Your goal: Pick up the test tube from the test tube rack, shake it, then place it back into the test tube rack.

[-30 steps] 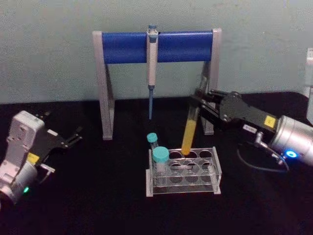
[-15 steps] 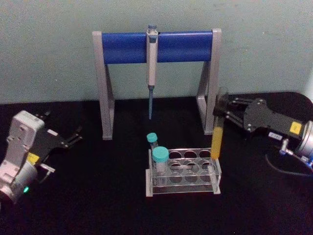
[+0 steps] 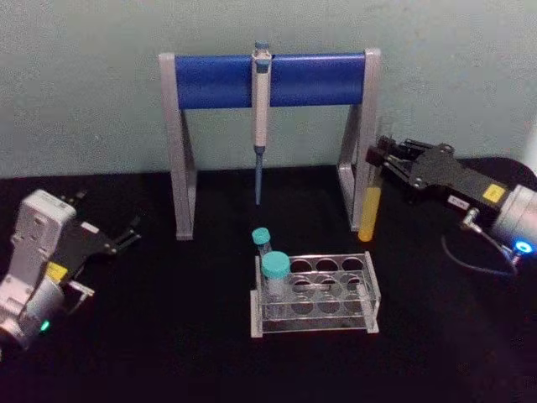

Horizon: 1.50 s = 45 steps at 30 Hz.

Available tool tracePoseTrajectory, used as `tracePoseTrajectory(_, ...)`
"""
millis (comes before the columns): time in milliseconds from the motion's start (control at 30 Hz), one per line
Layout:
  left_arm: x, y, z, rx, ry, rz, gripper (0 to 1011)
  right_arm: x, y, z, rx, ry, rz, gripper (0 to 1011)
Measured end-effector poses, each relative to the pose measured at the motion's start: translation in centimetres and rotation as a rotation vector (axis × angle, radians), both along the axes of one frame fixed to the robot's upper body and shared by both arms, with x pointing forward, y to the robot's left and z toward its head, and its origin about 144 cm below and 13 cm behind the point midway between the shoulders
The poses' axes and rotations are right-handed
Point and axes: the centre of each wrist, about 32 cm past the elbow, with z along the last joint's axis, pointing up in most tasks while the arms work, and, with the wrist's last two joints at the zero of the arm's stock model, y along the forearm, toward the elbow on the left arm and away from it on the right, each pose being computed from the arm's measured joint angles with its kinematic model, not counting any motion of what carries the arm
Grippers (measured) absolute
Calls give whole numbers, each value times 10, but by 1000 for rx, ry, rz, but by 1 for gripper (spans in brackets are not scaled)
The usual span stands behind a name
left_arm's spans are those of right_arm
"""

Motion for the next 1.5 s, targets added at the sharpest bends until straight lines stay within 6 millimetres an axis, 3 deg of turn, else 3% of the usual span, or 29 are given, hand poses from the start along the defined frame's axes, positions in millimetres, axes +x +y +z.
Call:
tracePoseTrajectory(567,0,0,0,0,0,0,1001,7,31,-3,37,10,77,233)
tracePoseTrajectory(1500,0,0,0,0,0,0,1001,5,34,-17,-1,1,114,233)
